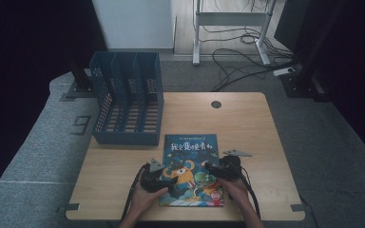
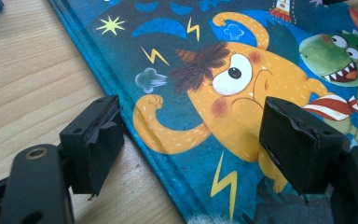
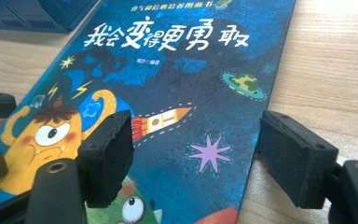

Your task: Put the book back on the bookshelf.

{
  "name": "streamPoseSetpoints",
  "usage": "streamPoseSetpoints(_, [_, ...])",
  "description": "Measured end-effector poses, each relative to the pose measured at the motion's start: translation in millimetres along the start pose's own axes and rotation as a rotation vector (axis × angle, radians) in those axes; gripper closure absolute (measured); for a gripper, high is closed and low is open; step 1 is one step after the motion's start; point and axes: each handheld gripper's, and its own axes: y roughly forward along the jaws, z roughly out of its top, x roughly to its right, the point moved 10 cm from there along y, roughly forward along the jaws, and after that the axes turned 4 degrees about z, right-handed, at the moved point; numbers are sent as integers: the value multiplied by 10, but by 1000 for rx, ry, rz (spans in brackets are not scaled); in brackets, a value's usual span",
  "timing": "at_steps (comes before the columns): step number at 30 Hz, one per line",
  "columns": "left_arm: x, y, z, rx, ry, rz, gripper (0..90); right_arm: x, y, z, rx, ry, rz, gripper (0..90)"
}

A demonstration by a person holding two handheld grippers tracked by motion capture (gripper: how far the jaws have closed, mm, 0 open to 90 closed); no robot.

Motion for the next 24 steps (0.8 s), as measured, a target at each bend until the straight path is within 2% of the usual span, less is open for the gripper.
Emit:
streamPoseSetpoints(5, [-2, -3, 5, 4, -12, -15, 209, -29, -63, 58, 29, 22, 25, 261])
streamPoseSetpoints(9, [-12, -10, 9, 7, -28, -32, 205, -67, -143, 121, 58, 51, 74, 265])
streamPoseSetpoints(24, [-19, -14, 11, 10, -38, -43, 187, -95, -223, 153, 59, 132, 155, 268])
